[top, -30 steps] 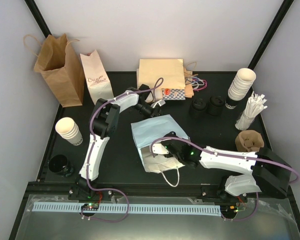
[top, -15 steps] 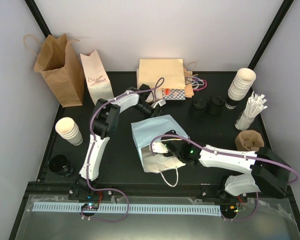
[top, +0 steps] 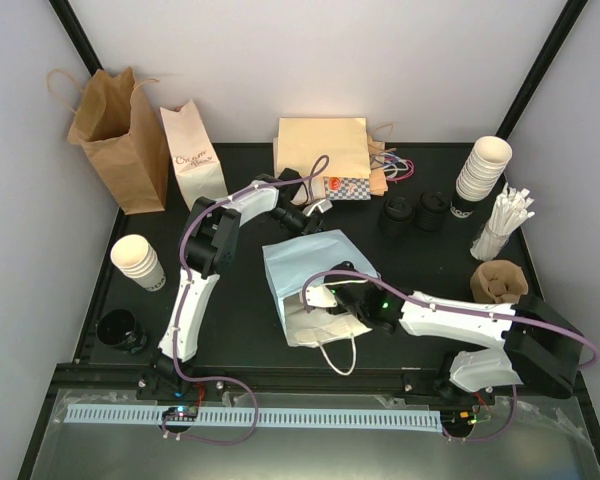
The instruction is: Pack the takeout coffee
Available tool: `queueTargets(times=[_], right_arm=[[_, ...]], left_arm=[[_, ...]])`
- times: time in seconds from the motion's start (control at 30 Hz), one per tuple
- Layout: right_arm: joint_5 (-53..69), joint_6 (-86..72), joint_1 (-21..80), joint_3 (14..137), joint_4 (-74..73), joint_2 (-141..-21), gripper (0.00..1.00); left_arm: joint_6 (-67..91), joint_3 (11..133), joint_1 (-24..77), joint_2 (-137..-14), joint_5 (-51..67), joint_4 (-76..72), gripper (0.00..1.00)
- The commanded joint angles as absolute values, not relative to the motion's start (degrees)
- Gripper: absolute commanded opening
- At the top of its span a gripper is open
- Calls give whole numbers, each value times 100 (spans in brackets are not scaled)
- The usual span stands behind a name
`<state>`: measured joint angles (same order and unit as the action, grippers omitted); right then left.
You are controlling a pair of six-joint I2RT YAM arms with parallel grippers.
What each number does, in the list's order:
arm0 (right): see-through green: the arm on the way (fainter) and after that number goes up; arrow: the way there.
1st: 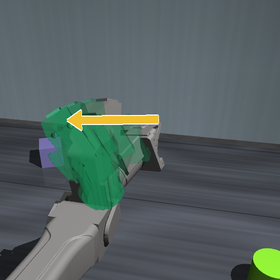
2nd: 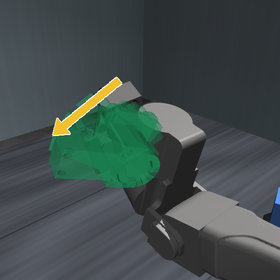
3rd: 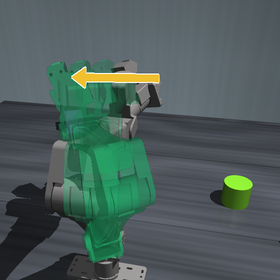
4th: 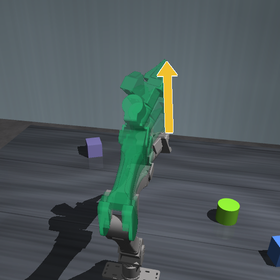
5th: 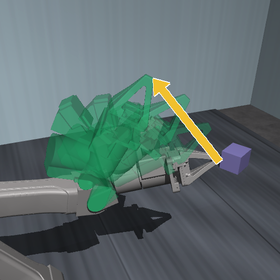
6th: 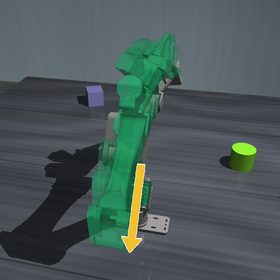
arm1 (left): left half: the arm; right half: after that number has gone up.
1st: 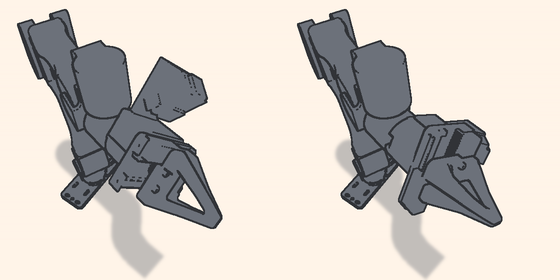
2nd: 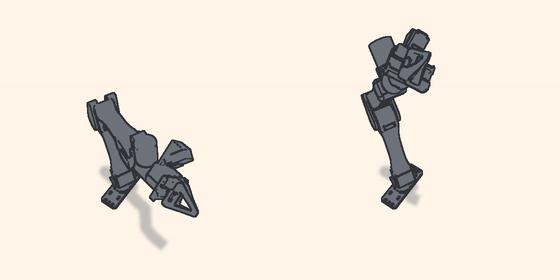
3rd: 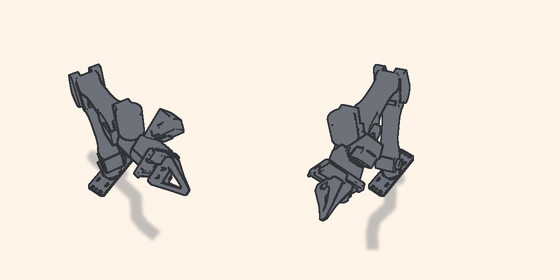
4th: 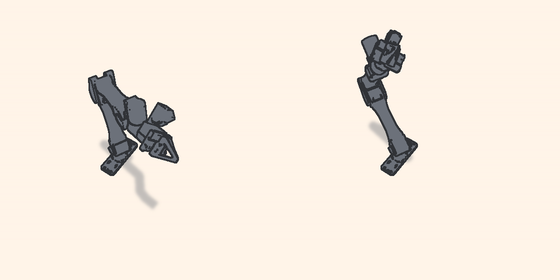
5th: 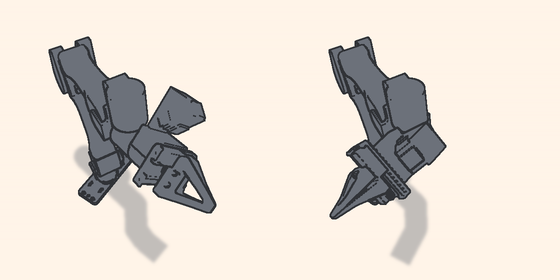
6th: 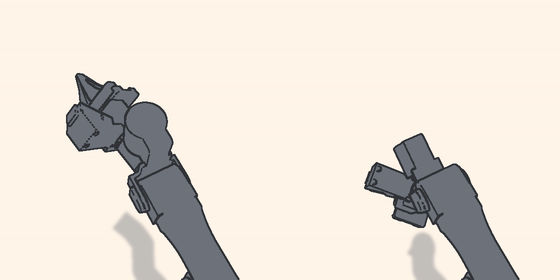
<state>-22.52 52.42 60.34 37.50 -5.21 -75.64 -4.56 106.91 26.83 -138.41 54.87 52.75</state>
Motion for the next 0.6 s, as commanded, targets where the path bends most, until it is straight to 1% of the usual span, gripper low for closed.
queueTargets(times=[0.0, 0.27, 0.43, 0.57], right_arm=[[-2232, 5283, 5940, 3340, -989, -7943, 34], [-2368, 5309, 5941, 3340, -799, -7934, 35], [-1693, 5028, 5933, 3618, -1366, -7833, 36], [-1737, 5019, 5933, 3589, -1362, -7887, 36]], left_arm=[[-738, 10705, 3239, -13834, 6061, 6176, 42], [-722, 10705, 3239, -13851, 6047, 6170, 42], [-712, 10705, 3242, -13866, 6022, 6173, 42], [-688, 10705, 3242, -13860, 6012, 6152, 42]])
